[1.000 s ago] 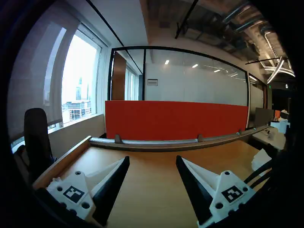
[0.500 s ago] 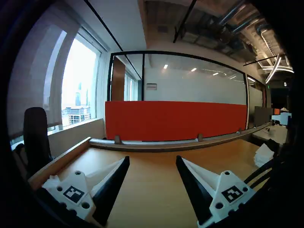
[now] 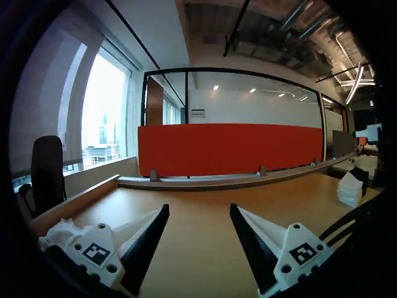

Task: Fold towel

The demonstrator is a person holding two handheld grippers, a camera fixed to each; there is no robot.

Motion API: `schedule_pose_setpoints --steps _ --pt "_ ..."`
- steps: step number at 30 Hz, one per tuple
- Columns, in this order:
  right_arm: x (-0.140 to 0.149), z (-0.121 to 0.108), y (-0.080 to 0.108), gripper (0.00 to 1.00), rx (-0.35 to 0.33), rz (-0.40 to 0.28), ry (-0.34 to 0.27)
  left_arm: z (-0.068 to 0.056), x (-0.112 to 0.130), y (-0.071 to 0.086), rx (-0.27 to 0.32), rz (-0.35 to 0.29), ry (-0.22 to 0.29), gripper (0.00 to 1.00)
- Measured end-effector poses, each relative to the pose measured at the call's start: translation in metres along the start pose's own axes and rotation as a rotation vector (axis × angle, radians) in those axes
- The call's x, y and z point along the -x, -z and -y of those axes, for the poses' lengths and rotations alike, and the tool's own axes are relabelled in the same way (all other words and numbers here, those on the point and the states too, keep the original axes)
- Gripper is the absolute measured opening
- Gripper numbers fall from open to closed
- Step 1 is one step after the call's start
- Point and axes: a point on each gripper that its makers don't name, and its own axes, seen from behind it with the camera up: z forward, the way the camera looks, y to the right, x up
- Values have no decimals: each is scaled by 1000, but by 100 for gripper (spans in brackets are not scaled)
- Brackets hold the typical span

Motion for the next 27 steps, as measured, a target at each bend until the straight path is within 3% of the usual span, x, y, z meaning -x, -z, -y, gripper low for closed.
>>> schedule_pose_setpoints --steps 12,27 --pt "6 8 -2 94 0 -3 -3 6 28 2 -23 -27 -26 90" --pt "7 6 -4 94 28 -4 15 14 54 -4 -36 -39 -4 90"
